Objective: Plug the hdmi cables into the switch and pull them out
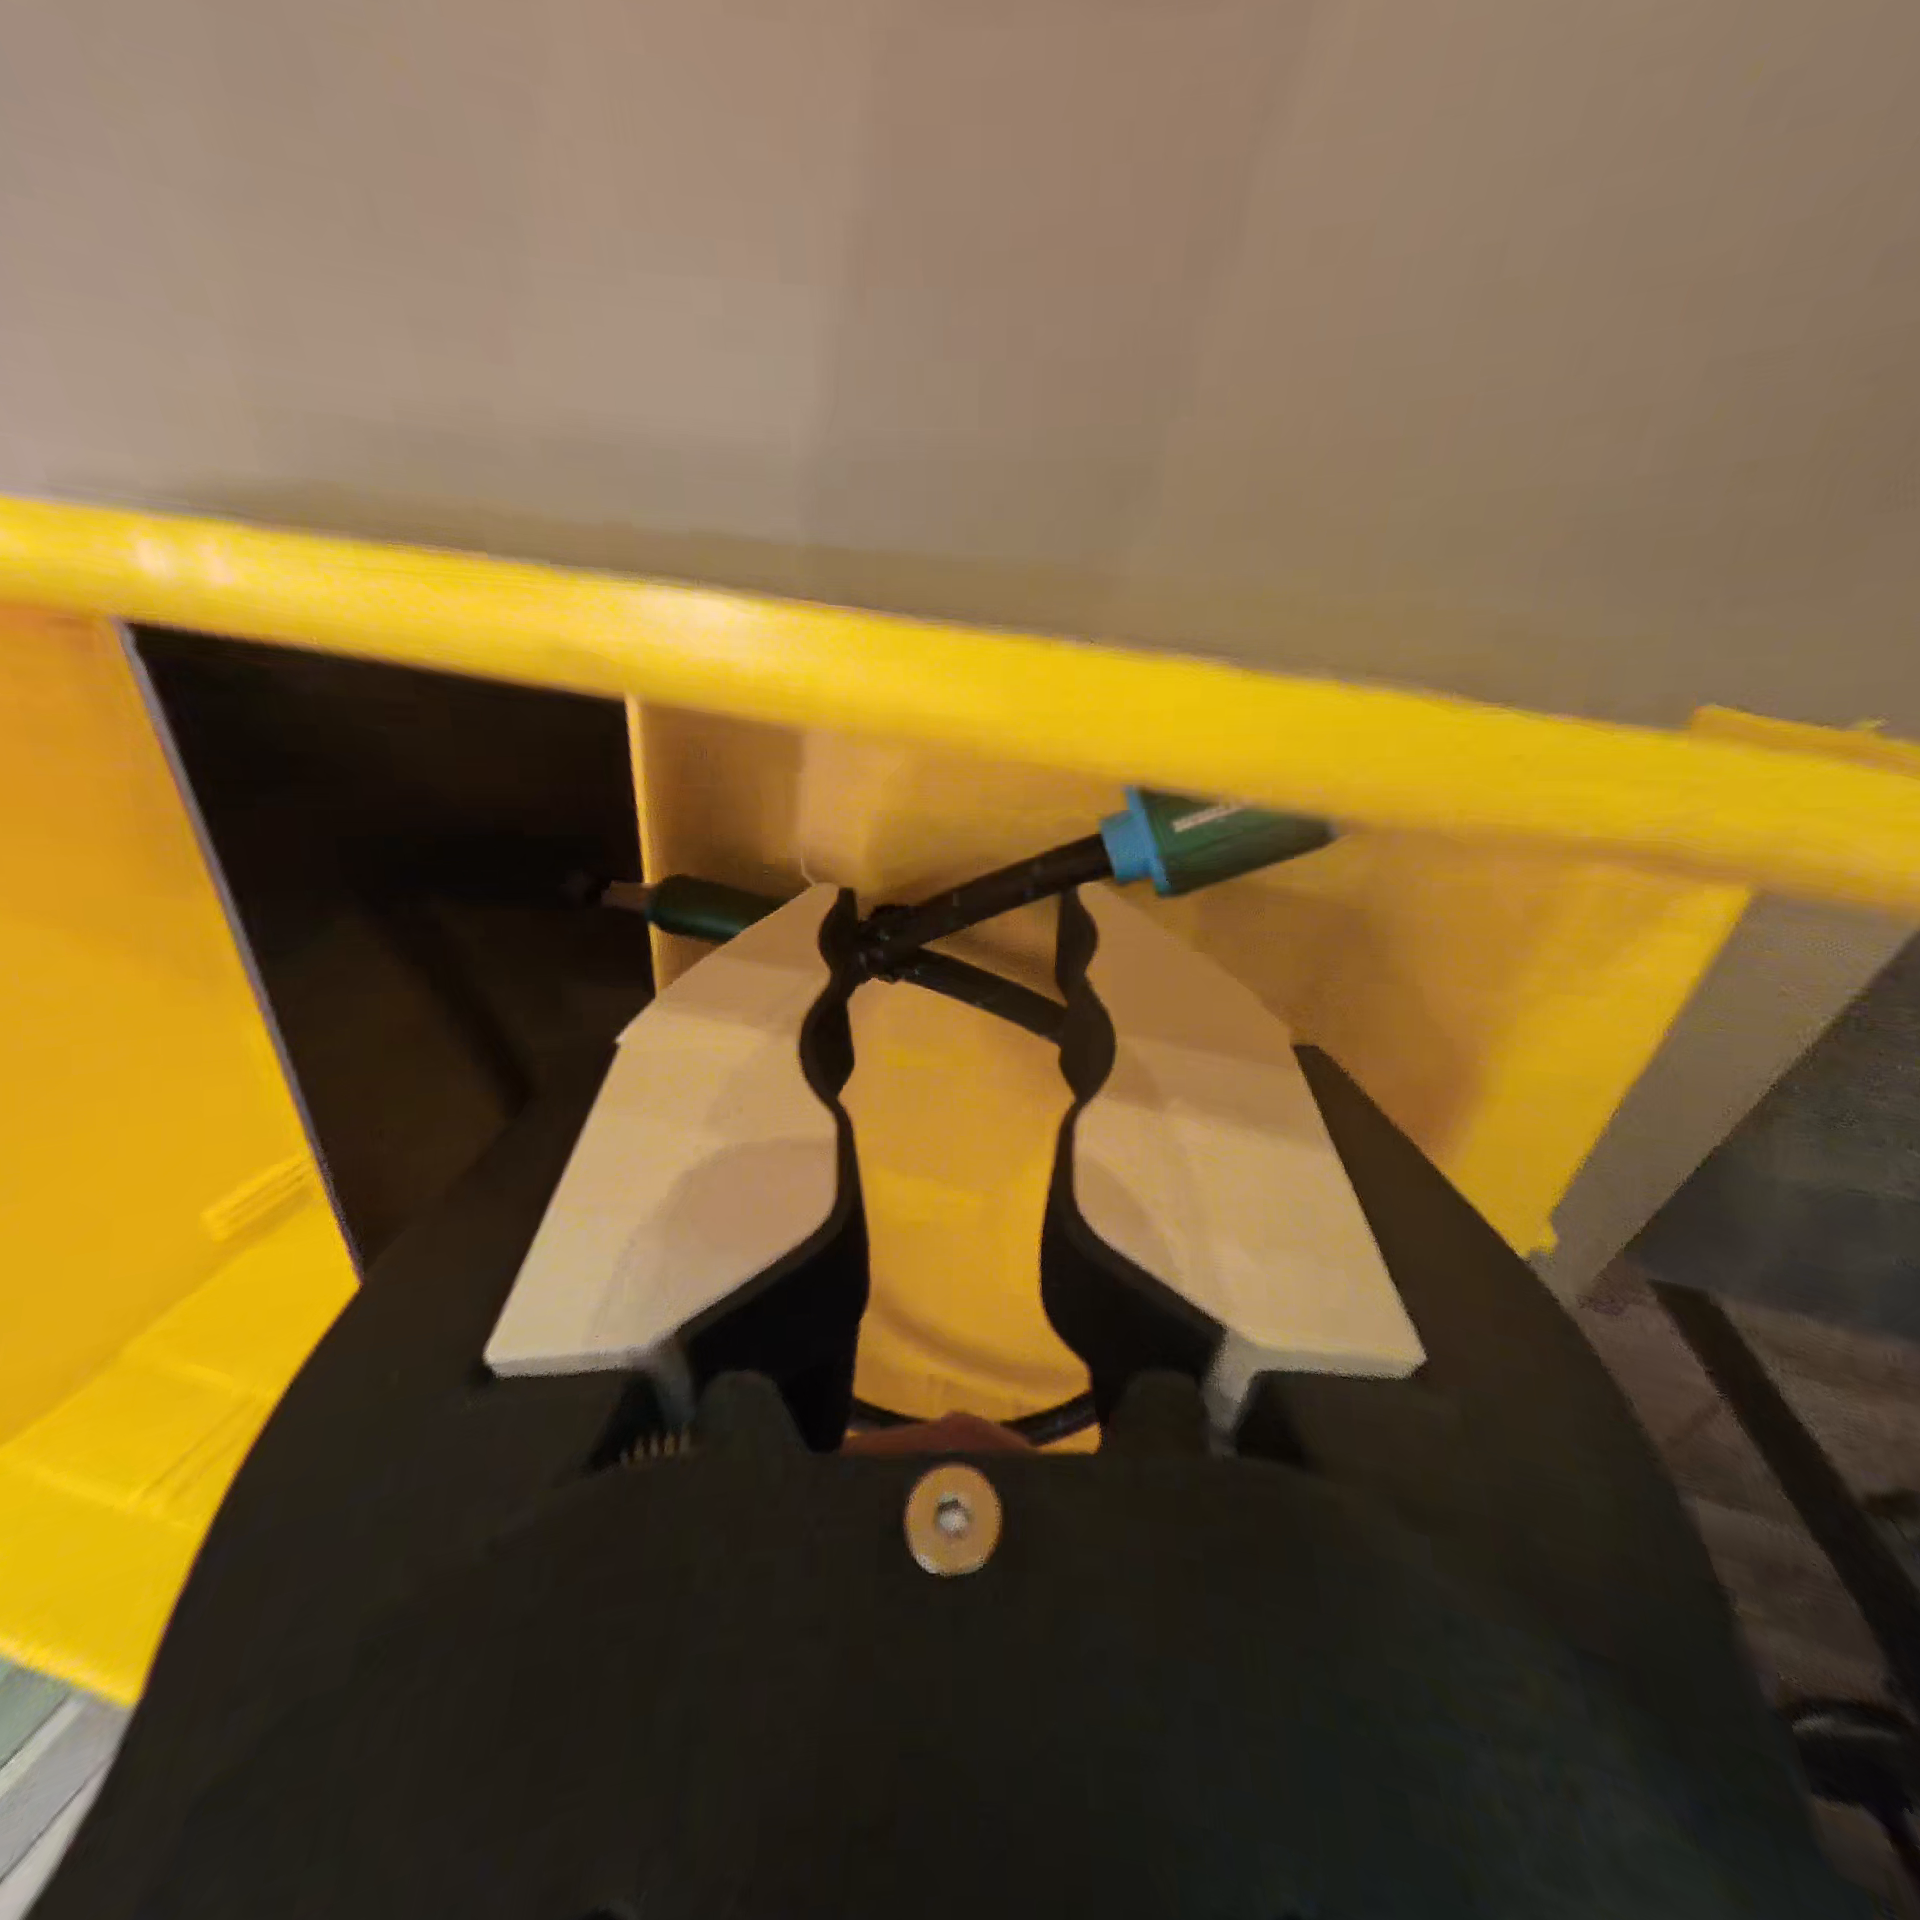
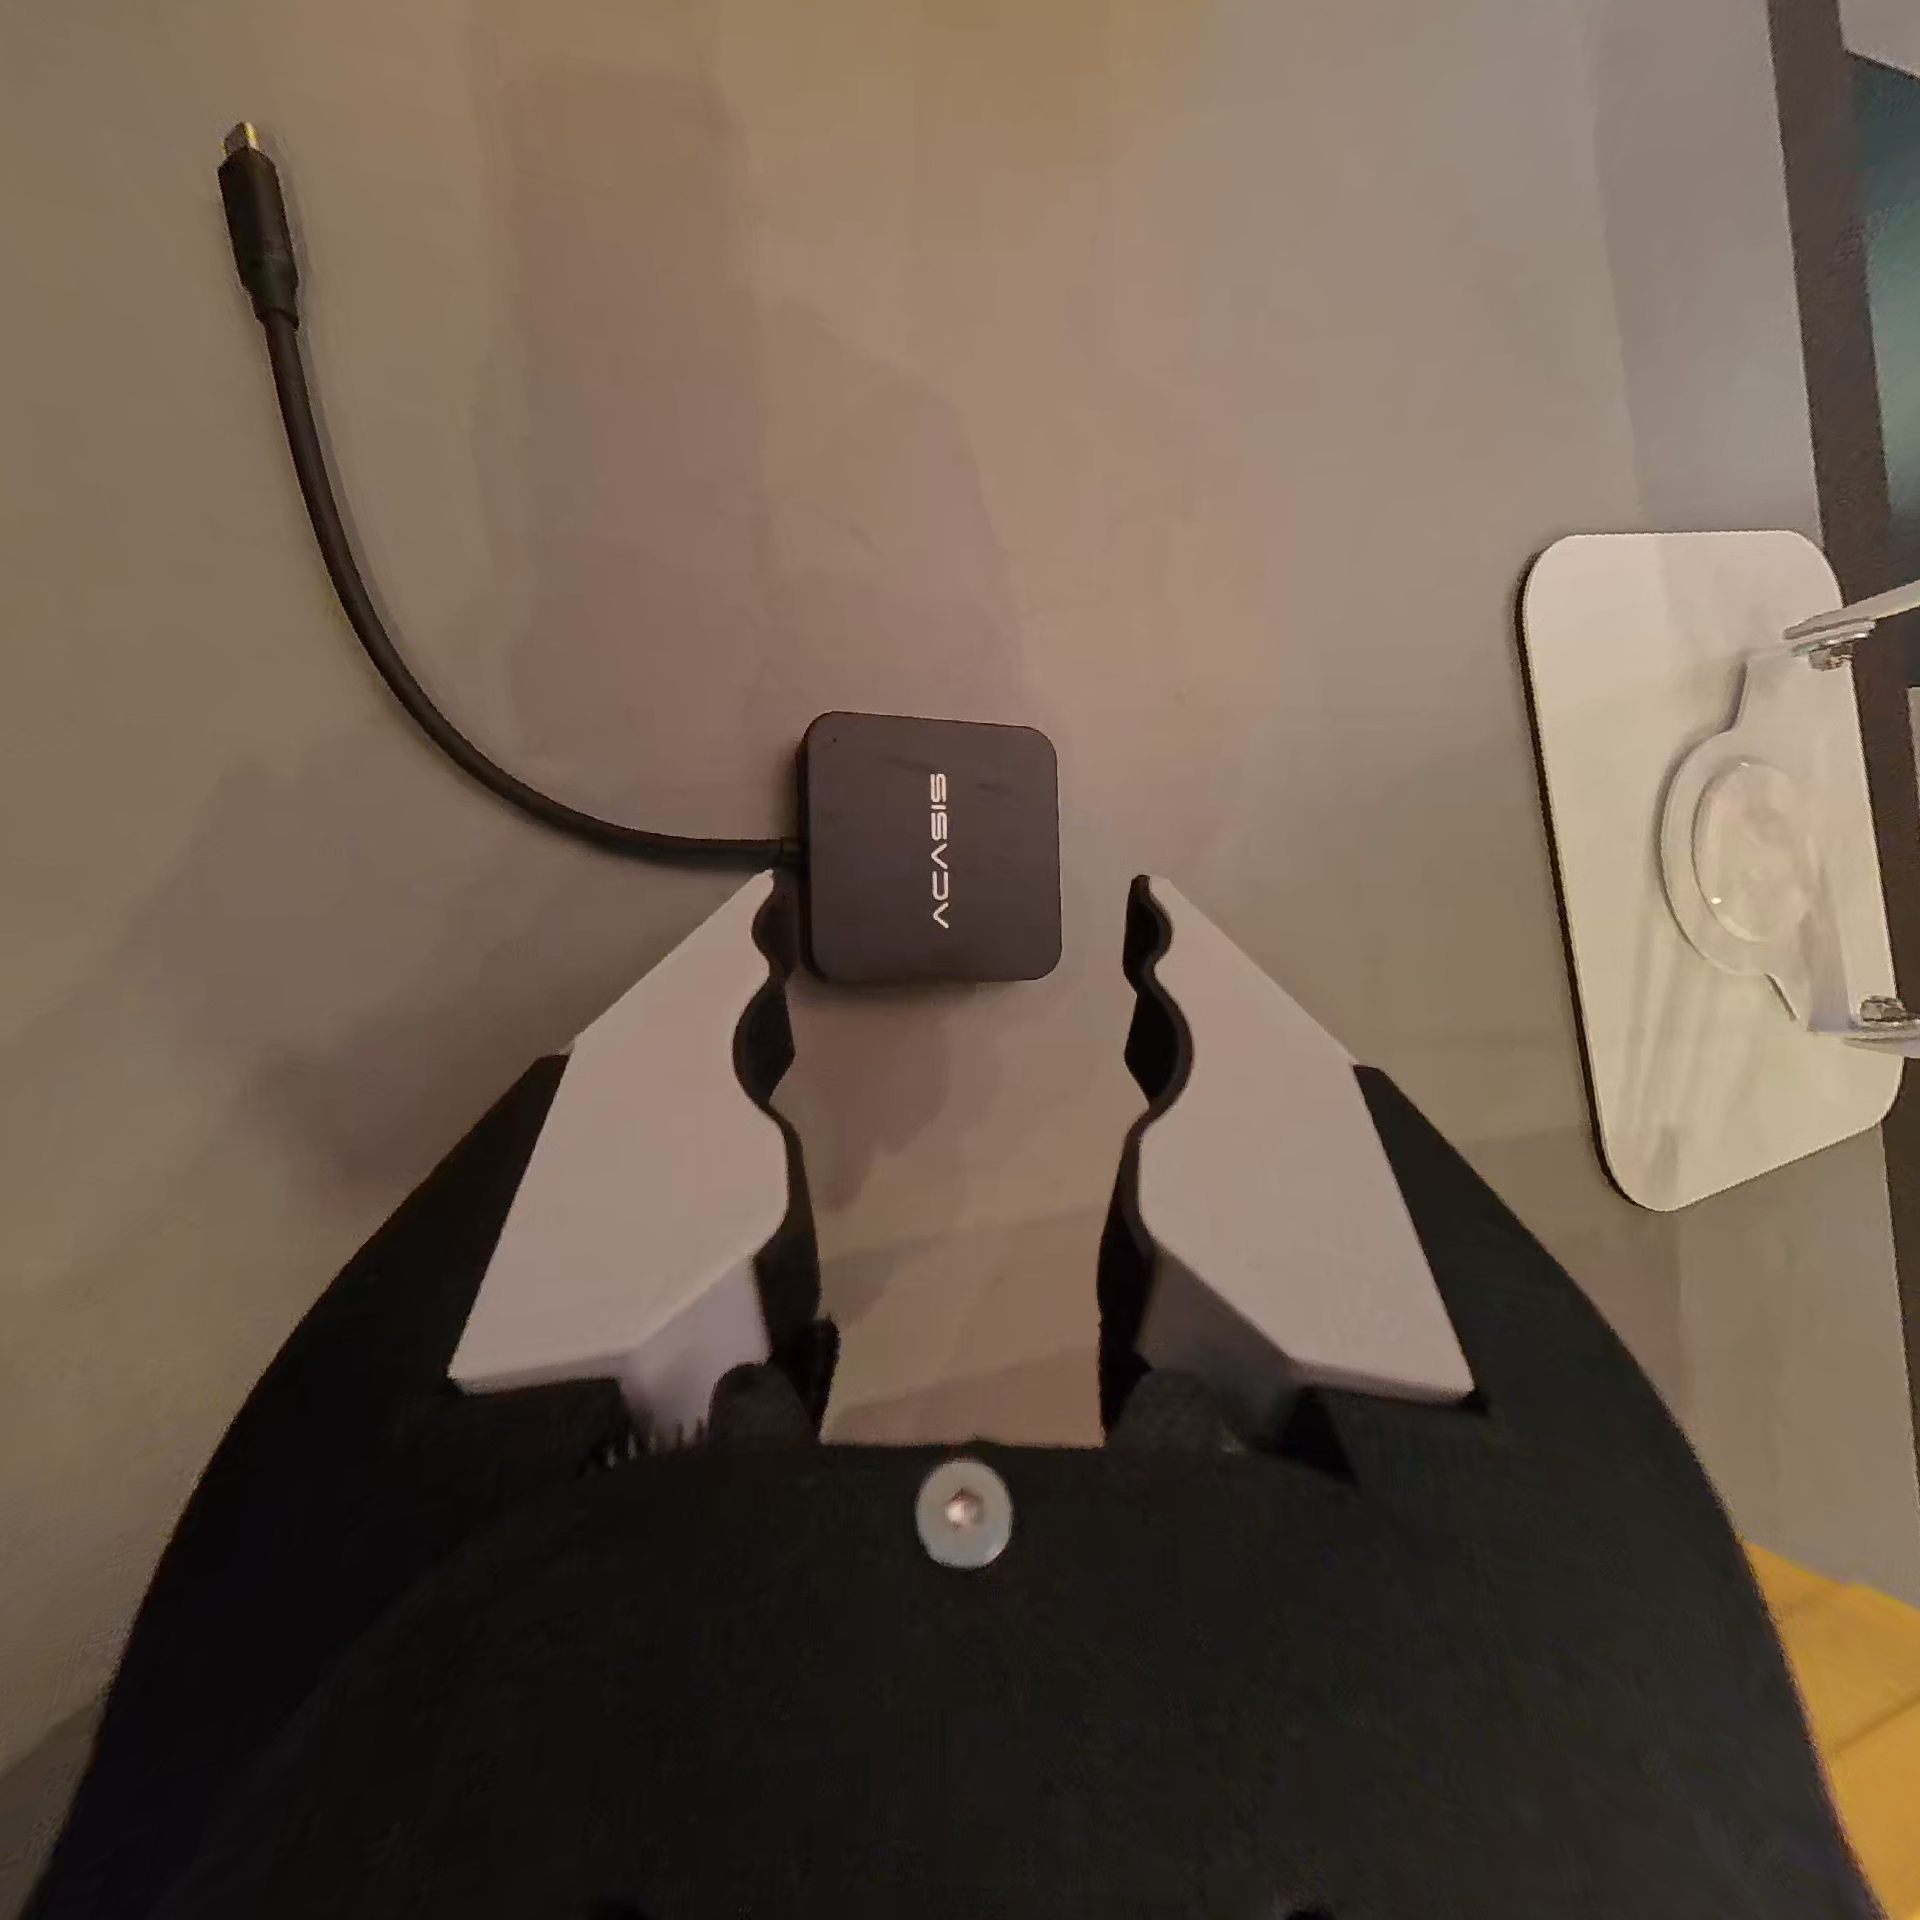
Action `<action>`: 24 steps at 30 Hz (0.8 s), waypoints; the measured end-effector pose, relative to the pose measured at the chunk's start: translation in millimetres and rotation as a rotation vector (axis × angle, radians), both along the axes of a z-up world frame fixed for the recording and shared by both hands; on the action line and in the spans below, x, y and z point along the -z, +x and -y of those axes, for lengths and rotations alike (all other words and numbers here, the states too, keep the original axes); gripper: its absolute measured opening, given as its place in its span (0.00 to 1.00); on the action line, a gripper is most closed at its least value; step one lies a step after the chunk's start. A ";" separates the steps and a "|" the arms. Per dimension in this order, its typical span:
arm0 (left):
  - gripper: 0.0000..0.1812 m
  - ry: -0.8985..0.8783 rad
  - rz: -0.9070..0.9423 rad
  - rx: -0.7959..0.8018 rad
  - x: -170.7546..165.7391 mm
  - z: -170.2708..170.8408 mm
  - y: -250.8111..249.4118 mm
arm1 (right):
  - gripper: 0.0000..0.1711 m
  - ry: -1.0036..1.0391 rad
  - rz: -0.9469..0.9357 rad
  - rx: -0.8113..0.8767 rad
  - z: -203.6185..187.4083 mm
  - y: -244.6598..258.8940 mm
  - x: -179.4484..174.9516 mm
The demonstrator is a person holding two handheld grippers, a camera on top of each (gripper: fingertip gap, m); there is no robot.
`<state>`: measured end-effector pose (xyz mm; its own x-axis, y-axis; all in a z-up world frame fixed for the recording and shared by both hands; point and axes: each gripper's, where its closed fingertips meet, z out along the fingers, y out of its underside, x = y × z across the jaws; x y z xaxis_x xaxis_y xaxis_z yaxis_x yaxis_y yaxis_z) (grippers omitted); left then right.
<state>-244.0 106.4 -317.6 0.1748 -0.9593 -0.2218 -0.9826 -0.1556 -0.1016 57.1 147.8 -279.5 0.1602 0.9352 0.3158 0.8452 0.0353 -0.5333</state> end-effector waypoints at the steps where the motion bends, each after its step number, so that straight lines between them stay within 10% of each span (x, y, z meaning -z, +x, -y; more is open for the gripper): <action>1: 0.19 -0.005 0.011 0.001 0.3 0.4 0.4 | 0.36 -0.003 -0.006 -0.002 0.5 -0.1 -0.1; 24: 0.05 0.345 0.171 -0.105 -87.9 -15.5 -21.4 | 0.38 0.001 -0.033 -0.027 3.2 -10.0 -1.0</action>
<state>-265.4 121.9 -229.7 0.3304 -0.8084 -0.4871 -0.9274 -0.1823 -0.3266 47.1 144.6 -278.4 0.1450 0.9392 0.3113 0.8257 0.0585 -0.5610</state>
